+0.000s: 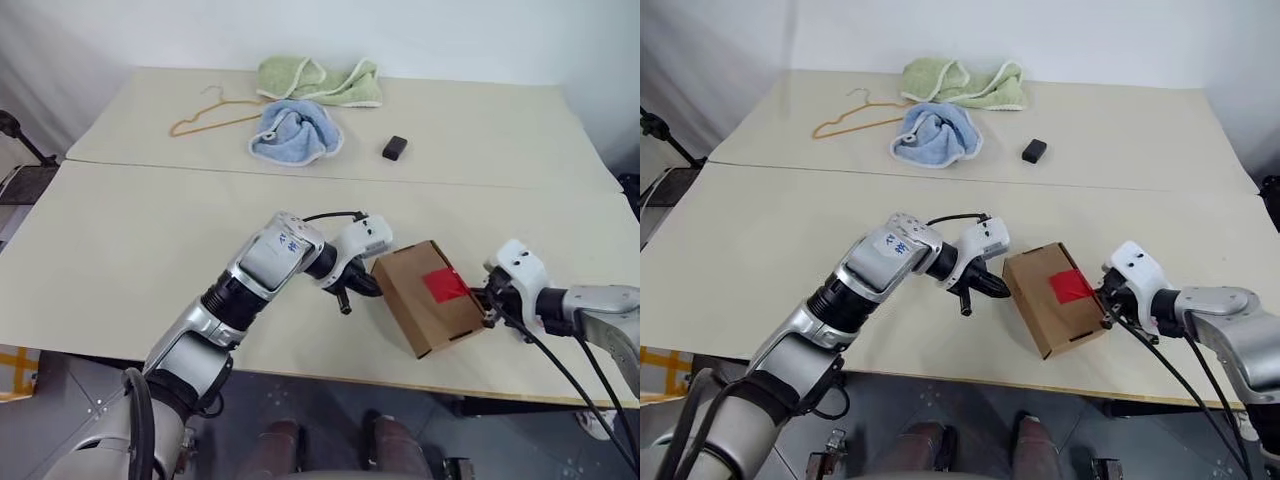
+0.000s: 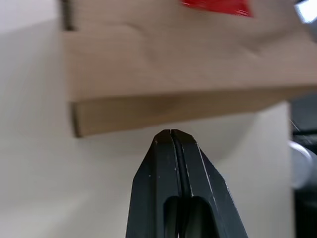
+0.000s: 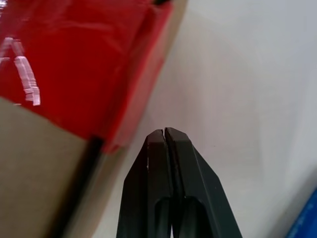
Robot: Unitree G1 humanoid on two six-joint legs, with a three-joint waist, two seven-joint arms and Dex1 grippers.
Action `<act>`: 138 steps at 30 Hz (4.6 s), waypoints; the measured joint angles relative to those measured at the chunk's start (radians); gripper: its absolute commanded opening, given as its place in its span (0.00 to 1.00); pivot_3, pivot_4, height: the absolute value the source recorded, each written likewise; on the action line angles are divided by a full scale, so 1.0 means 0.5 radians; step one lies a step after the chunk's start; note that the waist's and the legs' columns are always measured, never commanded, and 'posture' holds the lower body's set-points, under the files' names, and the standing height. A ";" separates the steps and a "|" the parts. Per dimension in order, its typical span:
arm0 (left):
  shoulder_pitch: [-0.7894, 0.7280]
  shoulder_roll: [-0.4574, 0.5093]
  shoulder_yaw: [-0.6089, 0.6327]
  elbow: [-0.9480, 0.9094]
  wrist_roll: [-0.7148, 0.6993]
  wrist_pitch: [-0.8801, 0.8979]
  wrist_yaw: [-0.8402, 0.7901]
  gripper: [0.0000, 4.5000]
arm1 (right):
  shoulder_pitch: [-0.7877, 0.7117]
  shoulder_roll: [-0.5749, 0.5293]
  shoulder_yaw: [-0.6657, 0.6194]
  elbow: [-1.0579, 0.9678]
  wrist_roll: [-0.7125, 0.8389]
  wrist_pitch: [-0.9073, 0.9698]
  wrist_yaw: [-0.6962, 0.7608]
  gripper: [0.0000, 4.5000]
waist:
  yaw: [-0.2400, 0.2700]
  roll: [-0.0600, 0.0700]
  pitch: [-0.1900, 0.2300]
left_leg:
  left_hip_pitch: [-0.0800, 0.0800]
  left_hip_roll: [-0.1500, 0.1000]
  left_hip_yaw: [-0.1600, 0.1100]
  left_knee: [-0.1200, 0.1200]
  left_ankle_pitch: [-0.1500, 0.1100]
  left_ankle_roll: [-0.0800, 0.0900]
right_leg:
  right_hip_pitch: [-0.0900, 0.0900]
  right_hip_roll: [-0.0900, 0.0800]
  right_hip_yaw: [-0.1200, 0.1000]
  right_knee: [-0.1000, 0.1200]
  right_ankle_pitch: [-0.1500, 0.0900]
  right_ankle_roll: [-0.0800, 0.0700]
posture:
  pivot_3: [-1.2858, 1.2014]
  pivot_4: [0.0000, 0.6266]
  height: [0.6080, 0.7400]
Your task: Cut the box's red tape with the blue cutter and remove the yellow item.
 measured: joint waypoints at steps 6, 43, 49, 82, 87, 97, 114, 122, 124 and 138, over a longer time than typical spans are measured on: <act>-0.022 -0.015 0.026 0.102 -0.001 -0.080 0.075 0.00 | -0.009 0.057 0.048 -0.058 0.026 0.068 0.005 0.01 | 0.004 0.000 0.000 | 0.000 0.000 -0.001 0.006 0.001 -0.002 | 0.000 0.000 0.001 0.005 0.000 0.000 | 0.52 0.24 1.00; -0.278 0.021 0.165 0.396 -0.192 -0.415 -0.231 0.00 | -0.606 0.248 -0.424 -0.292 0.171 1.136 -0.393 0.99 | 0.003 0.000 0.000 | -0.002 -0.001 0.000 0.014 0.001 -0.001 | -0.001 0.000 0.007 0.012 0.002 0.002 | 0.52 0.24 1.00; -0.257 0.023 0.076 0.377 -0.187 -0.449 -0.278 0.00 | -0.608 0.382 -0.500 -0.357 0.225 1.430 -0.524 0.99 | 0.005 0.000 0.000 | -0.002 -0.003 0.002 0.014 0.001 0.001 | -0.002 -0.001 0.011 0.014 0.002 0.001 | 0.52 0.24 1.00; -0.071 0.027 -0.080 0.206 -0.118 -0.585 -0.307 0.00 | -0.059 0.123 -0.496 -0.530 0.443 1.394 -0.633 0.99 | 0.009 -0.011 -0.007 | 0.032 -0.004 0.006 0.011 -0.004 0.012 | 0.033 -0.003 0.022 0.006 0.002 0.002 | 0.52 0.24 1.00; -0.068 0.032 -0.079 0.202 -0.118 -0.586 -0.315 0.00 | 0.064 0.025 -0.421 -0.478 0.363 1.295 -0.632 0.99 | 0.005 -0.011 -0.007 | 0.032 -0.005 0.006 0.011 -0.004 0.012 | 0.033 -0.005 0.025 0.005 0.002 0.002 | 0.52 0.24 1.00; -0.062 0.033 -0.073 0.191 -0.118 -0.568 -0.304 0.00 | 0.350 -0.158 -0.419 -0.536 0.361 1.099 -0.439 0.99 | 0.005 -0.011 -0.007 | 0.032 -0.004 0.006 0.012 -0.005 0.012 | 0.033 -0.004 0.024 0.003 0.003 0.003 | 0.52 0.24 1.00; -0.058 0.025 -0.062 0.198 -0.119 -0.540 -0.274 0.00 | -0.035 0.122 -0.780 -0.450 0.588 1.323 -0.341 0.99 | 0.008 -0.012 -0.008 | 0.032 -0.005 0.001 0.012 -0.004 0.011 | 0.034 -0.022 0.025 0.000 0.002 0.002 | 0.52 0.24 1.00; -0.035 0.054 -0.059 0.113 -0.120 -0.485 -0.278 0.00 | -0.110 0.294 -0.770 -0.012 0.585 1.445 -0.375 0.99 | -0.011 -0.012 -0.008 | 0.032 -0.007 0.001 0.011 -0.004 0.010 | 0.034 -0.022 0.023 0.003 0.002 0.001 | 0.52 0.24 1.00; -0.025 0.086 -0.060 0.064 -0.120 -0.457 -0.282 0.00 | -0.103 0.304 -0.768 0.077 0.581 1.446 -0.370 0.99 | -0.018 -0.012 -0.008 | 0.032 -0.007 0.001 0.011 -0.004 0.010 | 0.034 -0.022 0.023 0.003 0.002 0.001 | 0.52 0.24 1.00; 0.015 0.219 -0.060 -0.103 -0.129 -0.314 -0.287 0.00 | -0.171 0.473 -0.731 0.331 0.616 1.303 -0.253 0.99 | -0.072 -0.017 -0.012 | 0.039 -0.004 0.002 0.007 -0.003 0.006 | 0.036 -0.021 0.025 0.003 0.002 0.001 | 0.52 0.24 1.00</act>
